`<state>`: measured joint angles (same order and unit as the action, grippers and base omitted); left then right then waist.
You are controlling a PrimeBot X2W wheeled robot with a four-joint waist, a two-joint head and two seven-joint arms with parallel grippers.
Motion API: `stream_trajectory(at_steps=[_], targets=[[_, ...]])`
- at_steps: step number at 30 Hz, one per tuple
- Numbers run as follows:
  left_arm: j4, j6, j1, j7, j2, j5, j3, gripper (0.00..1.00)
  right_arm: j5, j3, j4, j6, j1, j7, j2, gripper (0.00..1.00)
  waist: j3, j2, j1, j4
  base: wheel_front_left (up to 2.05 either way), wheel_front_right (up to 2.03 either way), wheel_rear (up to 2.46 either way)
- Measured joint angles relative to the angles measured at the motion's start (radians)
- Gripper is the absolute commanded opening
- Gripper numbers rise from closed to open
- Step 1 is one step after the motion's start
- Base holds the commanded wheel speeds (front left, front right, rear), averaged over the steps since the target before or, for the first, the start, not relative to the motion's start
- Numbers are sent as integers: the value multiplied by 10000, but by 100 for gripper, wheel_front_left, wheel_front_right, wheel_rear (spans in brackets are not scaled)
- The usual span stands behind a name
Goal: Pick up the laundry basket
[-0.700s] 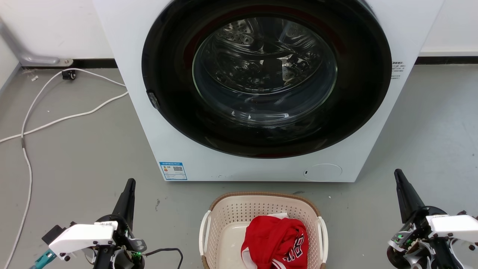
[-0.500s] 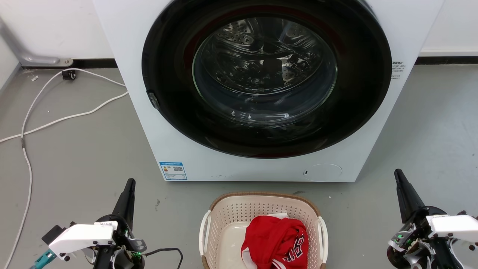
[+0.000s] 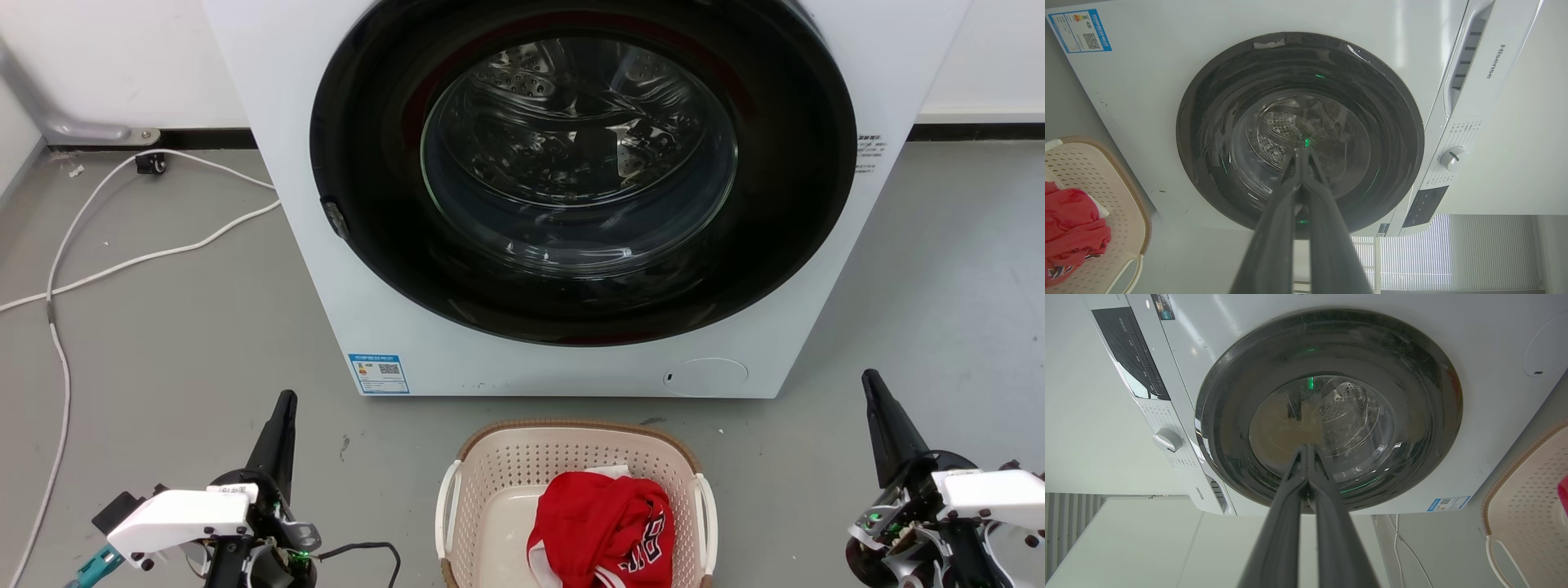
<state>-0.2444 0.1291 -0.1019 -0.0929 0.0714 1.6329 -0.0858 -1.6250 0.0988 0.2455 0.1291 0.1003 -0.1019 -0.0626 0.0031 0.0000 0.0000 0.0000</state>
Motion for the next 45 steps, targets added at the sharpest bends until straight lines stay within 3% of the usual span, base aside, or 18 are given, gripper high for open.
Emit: stream_trajectory(at_steps=[12,13,20,27,35,45], targets=[[-140,-2,99,-6,-67,-8,-29,0,40,15,140,-2,-95,-6,29,0,0,0,0,0,0,0,0],[-230,-12,191,0,-98,-8,-13,100,40,12,209,-2,-193,0,38,100,0,0,0,0,0,0,0],[-109,-12,298,313,-123,-263,314,100,305,-130,54,-2,-340,324,52,100,1,0,0,-1,0,0,0],[173,-12,297,627,-130,-1298,604,100,1755,-201,-240,-2,-410,640,36,100,-3,0,0,9,0,0,0],[443,-249,259,980,-142,-3563,1114,100,4270,-247,-715,-2,-549,995,38,100,-17,0,0,29,0,0,0],[558,-343,201,1354,-138,-5841,1618,100,6460,-351,-1168,-2,-717,1095,50,100,-45,0,0,47,0,0,0]])
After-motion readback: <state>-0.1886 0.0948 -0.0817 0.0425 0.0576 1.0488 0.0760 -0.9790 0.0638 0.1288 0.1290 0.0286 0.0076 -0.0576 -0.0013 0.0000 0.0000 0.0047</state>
